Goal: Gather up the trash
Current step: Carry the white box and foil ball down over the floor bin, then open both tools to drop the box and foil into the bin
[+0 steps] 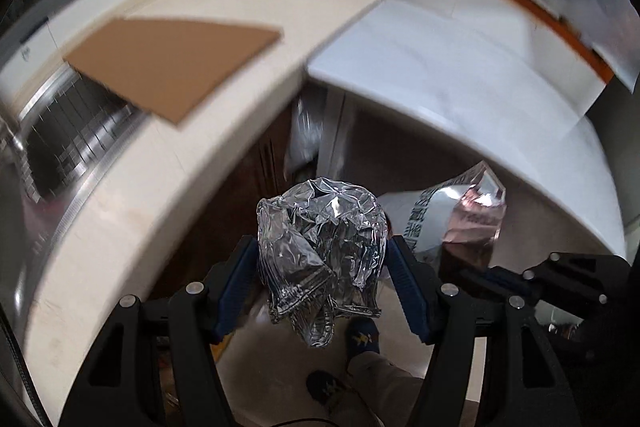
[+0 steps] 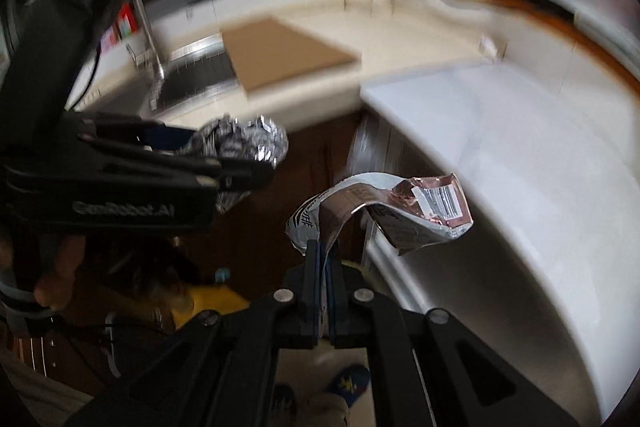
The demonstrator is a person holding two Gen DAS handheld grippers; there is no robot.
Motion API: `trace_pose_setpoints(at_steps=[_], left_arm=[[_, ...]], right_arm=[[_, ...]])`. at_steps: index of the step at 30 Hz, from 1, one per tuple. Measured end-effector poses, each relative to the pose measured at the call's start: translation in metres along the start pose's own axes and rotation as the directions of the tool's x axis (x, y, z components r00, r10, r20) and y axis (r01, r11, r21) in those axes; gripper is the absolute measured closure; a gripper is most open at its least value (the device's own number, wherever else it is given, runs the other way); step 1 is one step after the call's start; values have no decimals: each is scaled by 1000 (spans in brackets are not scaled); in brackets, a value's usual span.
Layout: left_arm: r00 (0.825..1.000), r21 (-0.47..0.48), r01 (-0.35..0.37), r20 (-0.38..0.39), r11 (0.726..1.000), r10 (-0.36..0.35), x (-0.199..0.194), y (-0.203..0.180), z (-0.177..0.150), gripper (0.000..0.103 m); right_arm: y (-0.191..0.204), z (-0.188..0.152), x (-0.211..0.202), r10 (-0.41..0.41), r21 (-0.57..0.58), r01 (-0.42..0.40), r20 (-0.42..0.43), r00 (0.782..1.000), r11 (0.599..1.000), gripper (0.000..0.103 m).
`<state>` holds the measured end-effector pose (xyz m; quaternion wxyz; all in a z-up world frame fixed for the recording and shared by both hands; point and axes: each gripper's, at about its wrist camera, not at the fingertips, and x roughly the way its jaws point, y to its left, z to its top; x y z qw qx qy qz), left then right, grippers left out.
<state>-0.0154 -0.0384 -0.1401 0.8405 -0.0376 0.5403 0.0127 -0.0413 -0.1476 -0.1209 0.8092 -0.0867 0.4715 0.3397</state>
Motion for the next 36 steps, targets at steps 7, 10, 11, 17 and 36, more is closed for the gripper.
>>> trace_pose_setpoints(at_steps=[7, 10, 11, 17, 36], left_arm=[[995, -14, 19, -102, 1000, -20, 94, 7, -47, 39], [991, -15, 16, -129, 1000, -17, 139, 11, -58, 38], [990, -16, 12, -140, 1000, -15, 154, 14, -60, 38], [980, -31, -23, -198, 999, 17, 234, 30, -63, 38], [977, -17, -100, -189, 995, 95, 231, 44, -46, 22]], right_arm=[[-17, -52, 87, -4, 35, 10, -158, 988, 999, 101], [-31, -69, 134, 1, 64, 12, -206, 979, 998, 100], [-36, -75, 149, 3, 71, 12, -215, 977, 997, 100], [-53, -99, 226, 8, 71, 10, -246, 969, 997, 100], [-58, -88, 279, 90, 51, -79, -262, 961, 996, 97]])
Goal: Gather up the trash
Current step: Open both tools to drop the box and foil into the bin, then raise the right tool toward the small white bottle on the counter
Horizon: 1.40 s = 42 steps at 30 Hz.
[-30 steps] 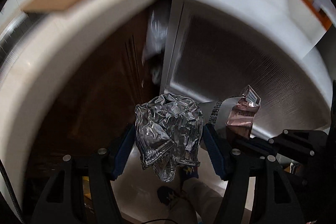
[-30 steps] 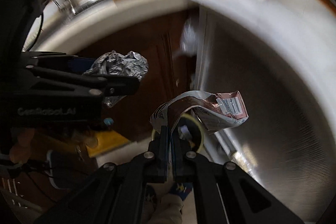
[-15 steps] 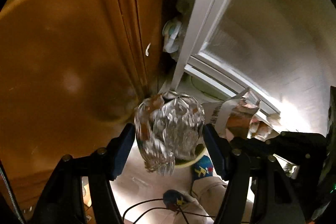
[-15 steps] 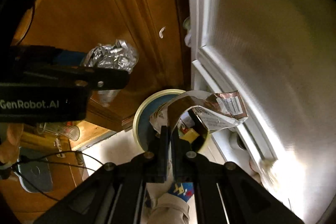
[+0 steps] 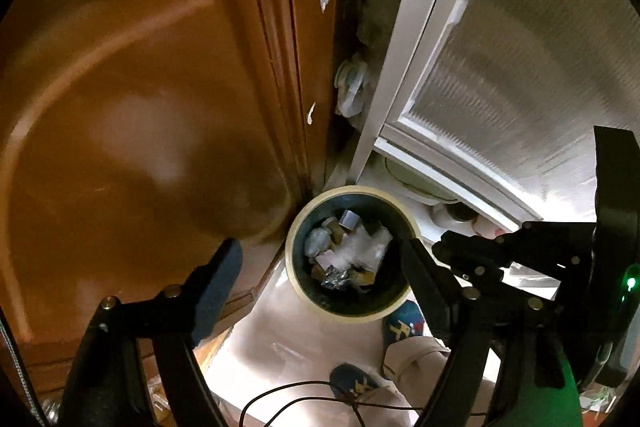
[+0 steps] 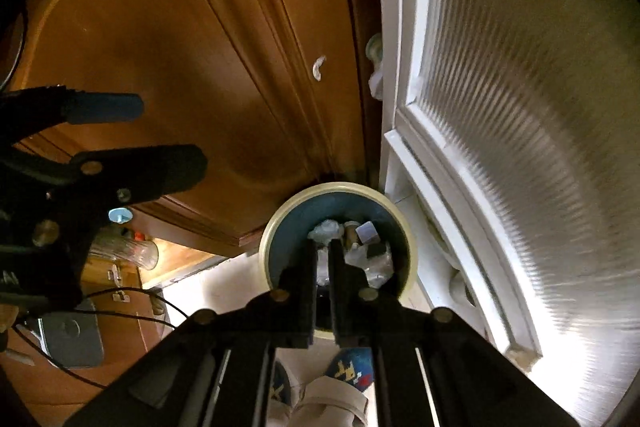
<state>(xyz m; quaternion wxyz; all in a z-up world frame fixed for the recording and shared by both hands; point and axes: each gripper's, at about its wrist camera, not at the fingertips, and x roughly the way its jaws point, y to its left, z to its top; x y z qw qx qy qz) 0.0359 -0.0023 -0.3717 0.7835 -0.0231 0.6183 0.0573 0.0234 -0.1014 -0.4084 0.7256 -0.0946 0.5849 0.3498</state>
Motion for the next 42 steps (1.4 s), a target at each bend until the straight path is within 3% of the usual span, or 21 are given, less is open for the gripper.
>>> trace_pose_setpoints(at_steps=[13, 24, 33, 42], left_arm=[[999, 2, 42, 7, 999, -42, -120, -10, -8, 22], [989, 49, 66, 129, 997, -72, -238, -16, -3, 22], [964, 108, 58, 252, 992, -84, -316, -12, 4, 22], [925, 92, 25, 375, 995, -58, -363, -17, 35, 22]], right_arm=[[20, 9, -105, -18, 77, 19, -4, 1000, 997, 97], [51, 25, -224, -37, 41, 33, 106, 994, 999, 97], [69, 30, -303, -100, 65, 88, 215, 971, 994, 96], [72, 47, -365, -161, 73, 145, 342, 926, 987, 96]])
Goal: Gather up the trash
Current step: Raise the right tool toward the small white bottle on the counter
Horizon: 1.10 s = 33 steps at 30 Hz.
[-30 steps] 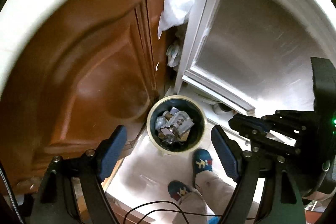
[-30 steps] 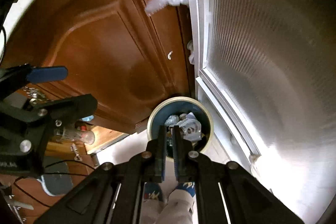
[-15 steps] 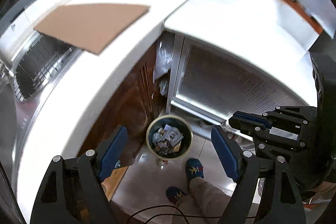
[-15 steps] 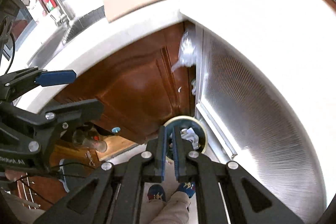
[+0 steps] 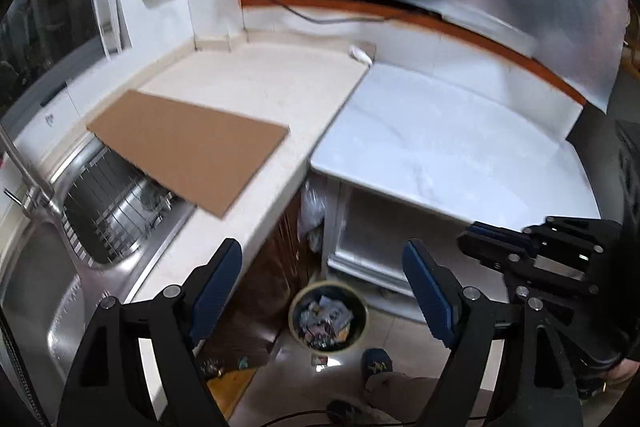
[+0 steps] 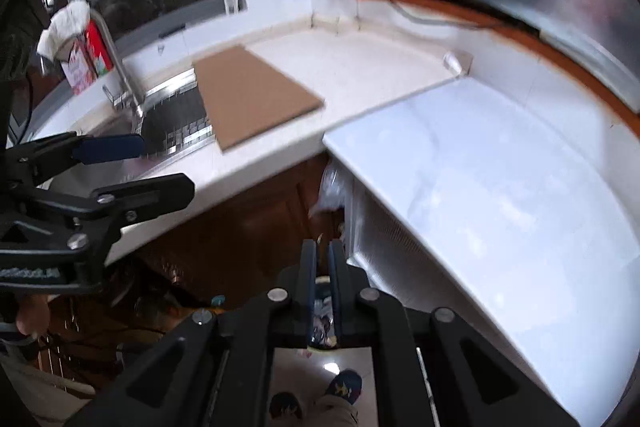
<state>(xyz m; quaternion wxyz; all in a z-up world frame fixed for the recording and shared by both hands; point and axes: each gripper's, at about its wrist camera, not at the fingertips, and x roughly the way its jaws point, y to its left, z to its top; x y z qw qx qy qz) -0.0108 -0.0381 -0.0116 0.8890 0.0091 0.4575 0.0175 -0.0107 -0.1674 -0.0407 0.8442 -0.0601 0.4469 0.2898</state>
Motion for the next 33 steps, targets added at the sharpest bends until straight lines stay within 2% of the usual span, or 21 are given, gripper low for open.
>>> trace_pose_setpoints(at_steps=[4, 7, 9, 13, 19, 24, 33], left_arm=[[998, -12, -42, 42, 999, 43, -4, 1, 23, 22], [994, -27, -77, 75, 997, 79, -2, 4, 44, 13], [990, -37, -103, 97, 994, 106, 4, 6, 60, 11], [978, -71, -160, 121, 984, 168, 26, 12, 100, 11], [966, -135, -219, 110, 966, 234, 85, 25, 167, 11], [952, -198, -277, 74, 940, 296, 150, 39, 217, 11], [927, -264, -364, -2, 894, 376, 240, 63, 258, 11]], right_arm=[[-11, 18, -8, -8, 6, 8, 40, 999, 1000, 95], [-21, 34, -9, 0, 19, -1, 65, 998, 1000, 86], [-33, 51, -3, -8, 17, 6, 88, 996, 1000, 83], [-57, 83, 16, -7, 9, 6, 116, 993, 1000, 83], [-104, 139, 70, -13, 5, 13, 117, 993, 1000, 83], [-153, 193, 140, -47, 23, 45, 89, 995, 999, 83], [-208, 253, 251, -91, 65, 92, -10, 996, 994, 83]])
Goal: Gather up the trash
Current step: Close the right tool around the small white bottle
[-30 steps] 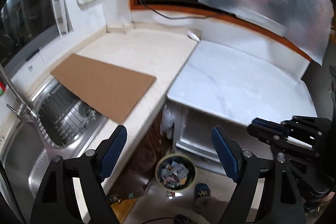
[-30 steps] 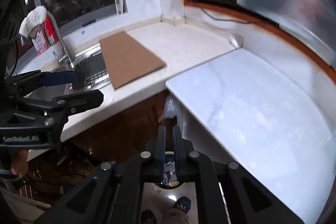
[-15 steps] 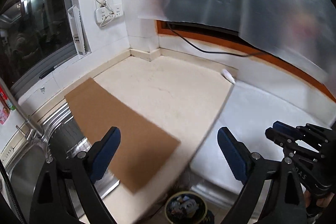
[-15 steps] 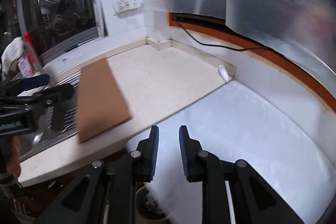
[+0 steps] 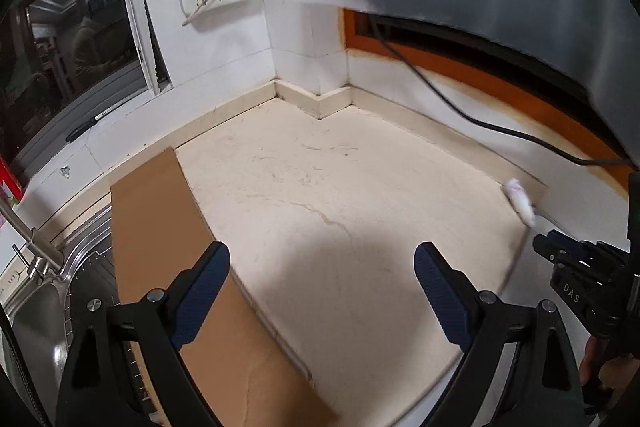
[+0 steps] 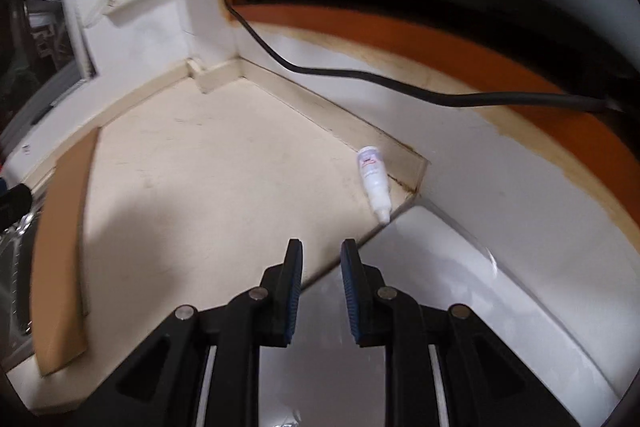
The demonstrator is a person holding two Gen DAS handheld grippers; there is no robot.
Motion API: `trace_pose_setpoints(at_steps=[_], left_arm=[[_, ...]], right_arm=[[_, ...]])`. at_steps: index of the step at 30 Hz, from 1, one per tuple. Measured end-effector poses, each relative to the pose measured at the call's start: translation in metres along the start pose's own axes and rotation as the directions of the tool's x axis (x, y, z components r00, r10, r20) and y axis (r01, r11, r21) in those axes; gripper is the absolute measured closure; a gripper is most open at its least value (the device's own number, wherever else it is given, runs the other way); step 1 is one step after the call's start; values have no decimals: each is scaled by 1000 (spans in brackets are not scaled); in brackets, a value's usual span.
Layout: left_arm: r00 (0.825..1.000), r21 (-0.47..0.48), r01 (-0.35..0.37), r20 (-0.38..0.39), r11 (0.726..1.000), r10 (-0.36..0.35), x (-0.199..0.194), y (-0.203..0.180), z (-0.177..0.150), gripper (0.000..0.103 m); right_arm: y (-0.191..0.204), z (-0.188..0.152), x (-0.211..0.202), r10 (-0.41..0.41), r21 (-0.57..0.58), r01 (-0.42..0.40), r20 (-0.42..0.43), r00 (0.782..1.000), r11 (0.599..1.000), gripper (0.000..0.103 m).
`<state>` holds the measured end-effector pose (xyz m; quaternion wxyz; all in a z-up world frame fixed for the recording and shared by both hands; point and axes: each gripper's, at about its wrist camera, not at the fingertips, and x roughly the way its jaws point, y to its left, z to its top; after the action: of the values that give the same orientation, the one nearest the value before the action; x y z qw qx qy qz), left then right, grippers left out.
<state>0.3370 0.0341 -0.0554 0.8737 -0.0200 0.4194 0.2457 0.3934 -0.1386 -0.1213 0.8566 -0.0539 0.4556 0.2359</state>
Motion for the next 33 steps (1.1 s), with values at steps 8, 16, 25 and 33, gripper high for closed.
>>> trace_pose_setpoints(at_steps=[8, 16, 25, 33], left_arm=[[998, -28, -27, -55, 999, 26, 43, -6, 6, 11], [996, -15, -52, -80, 999, 50, 56, -11, 1, 11], [994, -15, -65, -93, 998, 63, 55, -13, -4, 11], [994, -19, -53, -98, 998, 51, 45, -12, -11, 11]], right_arm=[[-6, 19, 48, -43, -38, 42, -14, 999, 998, 83], [-19, 36, 85, -63, -19, 62, -51, 997, 998, 83], [-10, 32, 86, -17, -73, 14, -36, 999, 997, 103], [17, 14, 55, -11, -204, 15, 21, 1000, 979, 103]])
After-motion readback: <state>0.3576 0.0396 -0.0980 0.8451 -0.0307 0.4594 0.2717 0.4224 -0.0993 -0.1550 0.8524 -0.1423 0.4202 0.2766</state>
